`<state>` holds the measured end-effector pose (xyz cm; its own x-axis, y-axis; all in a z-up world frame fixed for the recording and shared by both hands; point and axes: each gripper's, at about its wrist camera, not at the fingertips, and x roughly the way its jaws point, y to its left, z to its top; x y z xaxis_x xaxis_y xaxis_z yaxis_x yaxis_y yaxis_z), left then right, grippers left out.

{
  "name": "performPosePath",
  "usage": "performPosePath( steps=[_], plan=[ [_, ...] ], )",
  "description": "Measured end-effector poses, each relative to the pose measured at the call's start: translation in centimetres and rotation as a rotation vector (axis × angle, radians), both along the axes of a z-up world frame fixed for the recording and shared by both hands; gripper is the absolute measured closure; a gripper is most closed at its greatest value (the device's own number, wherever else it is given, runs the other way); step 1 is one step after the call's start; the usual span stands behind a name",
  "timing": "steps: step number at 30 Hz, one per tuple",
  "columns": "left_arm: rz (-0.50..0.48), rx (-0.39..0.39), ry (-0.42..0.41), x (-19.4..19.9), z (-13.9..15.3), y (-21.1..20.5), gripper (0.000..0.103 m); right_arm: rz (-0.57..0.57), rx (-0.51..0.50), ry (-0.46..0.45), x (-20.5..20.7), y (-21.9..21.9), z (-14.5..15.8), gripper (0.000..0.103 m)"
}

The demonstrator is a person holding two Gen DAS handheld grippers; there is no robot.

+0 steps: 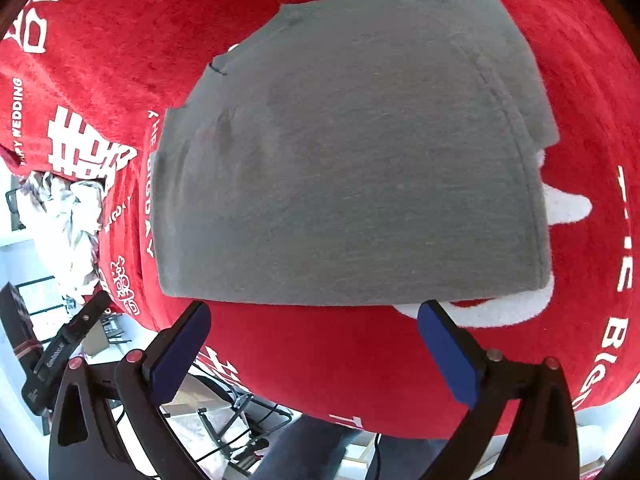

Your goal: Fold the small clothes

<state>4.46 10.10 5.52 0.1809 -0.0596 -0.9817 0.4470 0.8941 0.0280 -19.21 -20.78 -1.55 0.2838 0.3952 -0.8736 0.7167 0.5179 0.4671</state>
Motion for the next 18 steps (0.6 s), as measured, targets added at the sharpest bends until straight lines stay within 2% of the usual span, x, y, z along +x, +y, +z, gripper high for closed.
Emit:
performPosePath(
  steps=[6, 18],
  plan=[
    [-0.002, 0.018, 0.015, 0.1, -0.6, 0.6, 0.0, -0.032, 0.031, 0.017, -0.8, 0.1, -0.8, 0.0],
    [-0.11, 0.049, 0.051, 3.7, -4.2, 1.1, 0.0, -0.145, 0.058, -0.001, 0.7, 2.6, -1.8, 0.0]
  ],
)
